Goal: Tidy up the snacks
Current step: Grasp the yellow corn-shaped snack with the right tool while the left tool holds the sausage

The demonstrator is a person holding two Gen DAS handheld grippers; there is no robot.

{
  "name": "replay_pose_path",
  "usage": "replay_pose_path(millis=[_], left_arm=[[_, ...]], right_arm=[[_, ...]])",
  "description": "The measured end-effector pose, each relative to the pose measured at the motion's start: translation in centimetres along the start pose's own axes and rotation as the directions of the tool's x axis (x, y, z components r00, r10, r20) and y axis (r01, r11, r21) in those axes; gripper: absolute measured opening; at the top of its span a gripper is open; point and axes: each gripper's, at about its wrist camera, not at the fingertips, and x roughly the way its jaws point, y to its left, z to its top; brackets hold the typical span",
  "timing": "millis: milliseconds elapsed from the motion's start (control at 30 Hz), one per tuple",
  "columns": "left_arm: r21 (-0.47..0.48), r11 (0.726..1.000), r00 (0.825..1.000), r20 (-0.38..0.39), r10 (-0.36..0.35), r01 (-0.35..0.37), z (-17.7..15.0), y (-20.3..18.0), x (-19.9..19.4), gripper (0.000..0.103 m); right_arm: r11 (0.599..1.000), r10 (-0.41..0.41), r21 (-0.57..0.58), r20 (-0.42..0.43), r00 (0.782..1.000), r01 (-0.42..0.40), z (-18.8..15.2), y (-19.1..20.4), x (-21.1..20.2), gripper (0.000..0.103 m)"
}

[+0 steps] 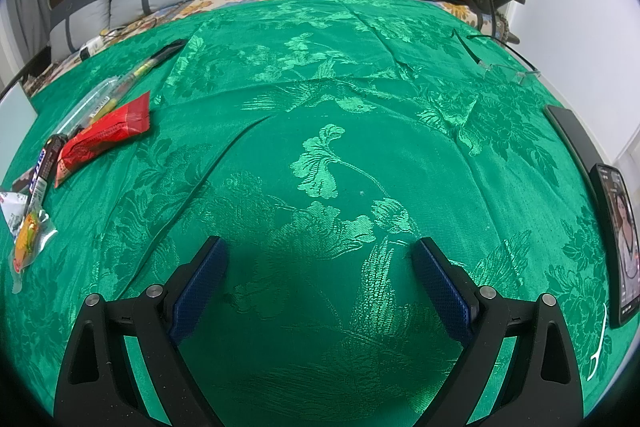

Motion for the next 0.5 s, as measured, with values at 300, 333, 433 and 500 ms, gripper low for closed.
replay_pose_path(millis=[300, 333, 433, 500], left_arm=[[-0.039, 0.999, 0.998, 0.062, -0.018, 0.021, 0.4, 0.7, -2.3, 0.022], [-0.044, 0.999, 0.998, 0.067, -0.02, 0.023, 0.5, 0.8, -2.5, 0.022], [-0.061, 0.998, 0.995, 0.097, -0.023, 0.029, 0.3, 1.7, -3.9, 0.022], [-0.063, 0.998, 0.993, 0.117, -0.012, 0.019, -0.1, 2.2, -4.7, 0.022]], right_arm=[[1.0, 0.001, 0.0, 0.0, 1.0, -0.001, 0.0, 0.0, 0.0, 0.096], [1.0, 0.003, 0.002, -0.001, 1.0, -0.003, 0.1, 0.0, 0.1, 0.096], [1.0, 0.007, -0.008, -0.014, 1.0, -0.007, 0.1, 0.2, -0.1, 0.096], [0.998, 0.05, 0.033, -0.051, 0.997, -0.049, 0.3, 0.4, -0.7, 0.094]])
